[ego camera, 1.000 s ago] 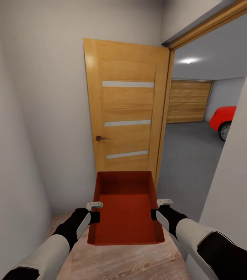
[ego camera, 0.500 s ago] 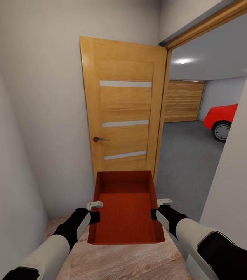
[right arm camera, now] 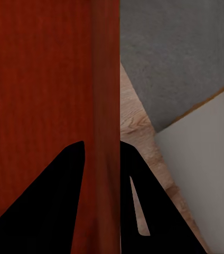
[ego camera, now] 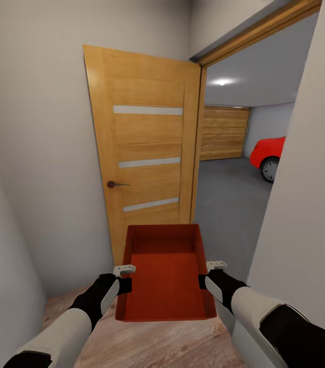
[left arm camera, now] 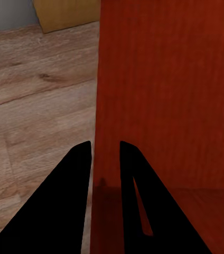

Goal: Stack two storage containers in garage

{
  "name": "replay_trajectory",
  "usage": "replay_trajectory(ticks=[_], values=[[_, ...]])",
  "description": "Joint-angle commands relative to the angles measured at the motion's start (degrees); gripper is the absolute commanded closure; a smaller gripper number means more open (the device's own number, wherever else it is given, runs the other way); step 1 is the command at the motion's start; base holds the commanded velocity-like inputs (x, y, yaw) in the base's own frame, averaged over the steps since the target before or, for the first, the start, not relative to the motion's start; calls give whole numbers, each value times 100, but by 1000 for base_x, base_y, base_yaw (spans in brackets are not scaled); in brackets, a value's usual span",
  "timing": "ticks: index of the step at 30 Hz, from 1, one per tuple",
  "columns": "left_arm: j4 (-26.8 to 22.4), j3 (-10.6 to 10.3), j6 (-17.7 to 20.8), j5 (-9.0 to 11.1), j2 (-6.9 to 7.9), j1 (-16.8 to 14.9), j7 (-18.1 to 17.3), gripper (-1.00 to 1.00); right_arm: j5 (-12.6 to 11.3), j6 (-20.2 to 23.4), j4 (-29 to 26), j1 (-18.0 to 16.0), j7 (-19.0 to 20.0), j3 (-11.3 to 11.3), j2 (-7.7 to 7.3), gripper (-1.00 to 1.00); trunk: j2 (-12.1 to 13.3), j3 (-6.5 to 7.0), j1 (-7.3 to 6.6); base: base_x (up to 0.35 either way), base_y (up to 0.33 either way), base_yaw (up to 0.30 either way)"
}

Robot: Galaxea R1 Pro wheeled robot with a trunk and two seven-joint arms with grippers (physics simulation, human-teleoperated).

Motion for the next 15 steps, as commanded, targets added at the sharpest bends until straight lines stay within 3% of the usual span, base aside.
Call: replay_trajectory(ticks=[1,15], values=[[-14,-51,55,-185,6,-2,112,100,-39,33,-5,-5,-50,225,2,100,-10,-11,2,0,0,-241],[-14,-49,55,-185,4,-2,111,100,-39,35,-5,-5,-50,225,1,100,-10,-11,2,0,0,-241]])
